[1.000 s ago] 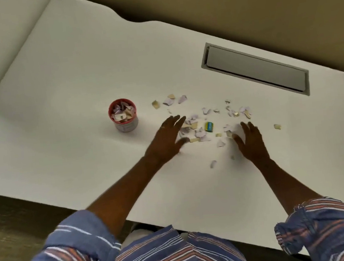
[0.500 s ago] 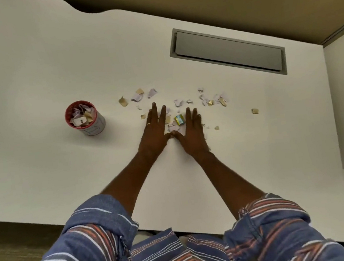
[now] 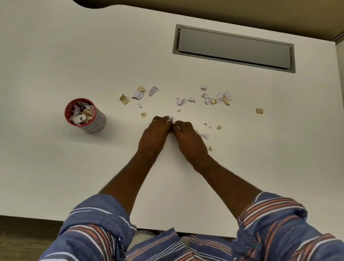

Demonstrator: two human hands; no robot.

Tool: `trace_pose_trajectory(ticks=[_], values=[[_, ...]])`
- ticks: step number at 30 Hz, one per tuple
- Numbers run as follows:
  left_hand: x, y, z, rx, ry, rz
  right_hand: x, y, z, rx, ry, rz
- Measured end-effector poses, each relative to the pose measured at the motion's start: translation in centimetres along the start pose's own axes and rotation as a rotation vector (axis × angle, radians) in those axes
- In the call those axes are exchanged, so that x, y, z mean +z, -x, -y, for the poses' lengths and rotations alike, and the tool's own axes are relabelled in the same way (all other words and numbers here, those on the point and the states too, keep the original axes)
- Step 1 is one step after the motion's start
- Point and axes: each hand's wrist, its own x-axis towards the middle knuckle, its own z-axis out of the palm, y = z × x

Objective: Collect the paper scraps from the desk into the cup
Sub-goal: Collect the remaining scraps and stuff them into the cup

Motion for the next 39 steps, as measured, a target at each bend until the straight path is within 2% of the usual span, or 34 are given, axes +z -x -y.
trace_pose_trajectory(ticks=[2, 5, 7, 10, 14, 18, 24, 28, 30, 33, 36, 39], values=[[-0.1, 0.3, 0.1, 0.026, -0.010, 0.001, -0.3, -0.2, -0.4, -0.005, 0.041, 0.019], [-0.4, 0.3, 0.4, -0.040, 0.138, 0.012, -0.8, -0.4, -1.1, -0.008, 0.110, 0.060], [-0.6, 0.2, 0.5, -0.090, 0.151, -0.015, -1.1, -0.7, -1.3, 0.032, 0.098, 0.078], [-1.3, 0.6, 0.6, -0.158, 0.185, -0.073, -2.1, -1.4, -0.6, 0.142, -0.066, 0.009], [-3.4, 1.6, -0.3, -0.215, 0.401, -0.207, -3.9, -2.8, 1.3, 0.373, -0.389, -0.217], [-6.4, 1.5, -1.0, -0.290, 0.607, -0.346, -5.8, -5.8, 3.9, 0.509, -0.598, -0.272], [-12.4, 1.9, 0.7, -0.284, 0.709, -0.568, -8.2, -10.1, 9.4, 0.514, -0.798, -0.266], [-16.4, 3.1, 4.8, -0.387, 0.665, -0.701, -8.6, -12.1, 14.2, 0.465, -0.934, -0.191], [-17.8, 4.3, 7.2, -0.446, 0.601, -0.683, -8.5, -12.8, 16.6, 0.395, -0.925, -0.156], [-18.8, 5.7, 10.2, -0.515, 0.468, -0.533, -7.8, -13.3, 19.8, 0.278, -0.809, -0.093], [-19.1, 6.4, 11.4, -0.511, 0.292, -0.389, -6.8, -13.1, 22.0, 0.163, -0.658, -0.045], [-19.4, 6.3, 11.6, -0.507, 0.305, -0.348, -5.8, -12.7, 23.2, 0.079, -0.525, 0.019]])
